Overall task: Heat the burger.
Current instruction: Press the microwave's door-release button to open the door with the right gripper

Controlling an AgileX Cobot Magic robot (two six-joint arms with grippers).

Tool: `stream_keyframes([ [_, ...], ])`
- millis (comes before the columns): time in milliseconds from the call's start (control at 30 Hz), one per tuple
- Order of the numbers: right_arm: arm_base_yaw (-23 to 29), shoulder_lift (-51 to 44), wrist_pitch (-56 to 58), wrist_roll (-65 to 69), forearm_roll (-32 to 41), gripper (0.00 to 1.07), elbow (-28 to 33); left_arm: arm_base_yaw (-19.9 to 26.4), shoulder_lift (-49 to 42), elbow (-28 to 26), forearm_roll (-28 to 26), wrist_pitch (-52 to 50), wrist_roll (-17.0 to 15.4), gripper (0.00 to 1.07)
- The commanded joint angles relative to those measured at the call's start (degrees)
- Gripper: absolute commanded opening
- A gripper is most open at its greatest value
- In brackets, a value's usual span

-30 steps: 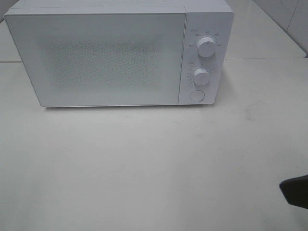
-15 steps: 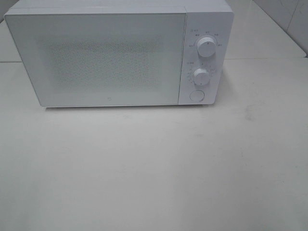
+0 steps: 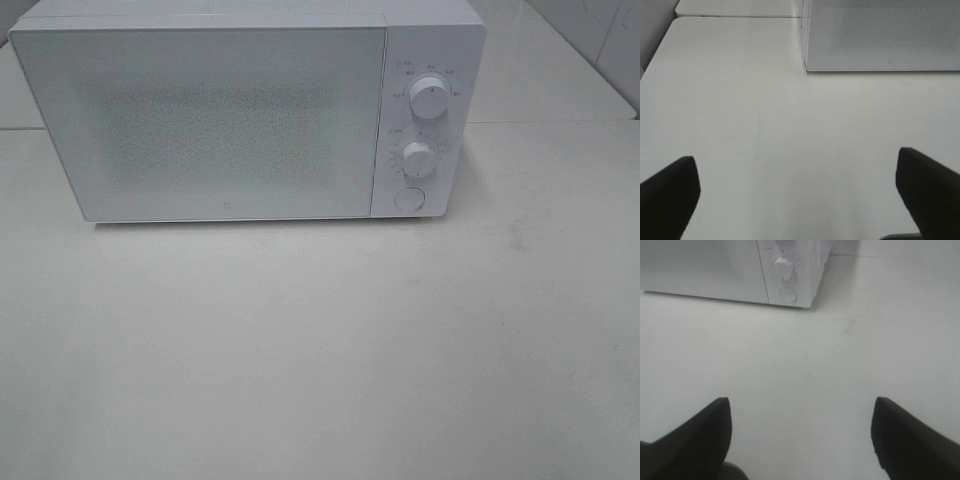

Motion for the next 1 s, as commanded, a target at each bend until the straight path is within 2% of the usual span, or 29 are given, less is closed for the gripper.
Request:
stream_keyframes([
  [33, -0.5, -2.5, -0.2, -0.4, -0.3, 0.76, 0.1, 0.1, -1.3, 0.0, -0.4, -0.3, -0.1, 1.0],
  [567, -0.5, -2.3, -1.5, -0.3, -0.3, 0.75, -0.8, 0.1, -1.0, 0.0, -0.3, -0.3, -0.1, 1.0],
  [800, -0.5, -0.3, -12.7, -0.3, -0.2, 0.75, -1.4, 0.1, -1.0, 0.0, -0.3, -0.3, -0.1, 1.0],
  [1000, -0.5, 3.8, -15.5, -0.3, -0.2, 0.75, -0.8, 0.1, -1.0, 0.0, -0.3, -0.3, -0.1, 1.0],
])
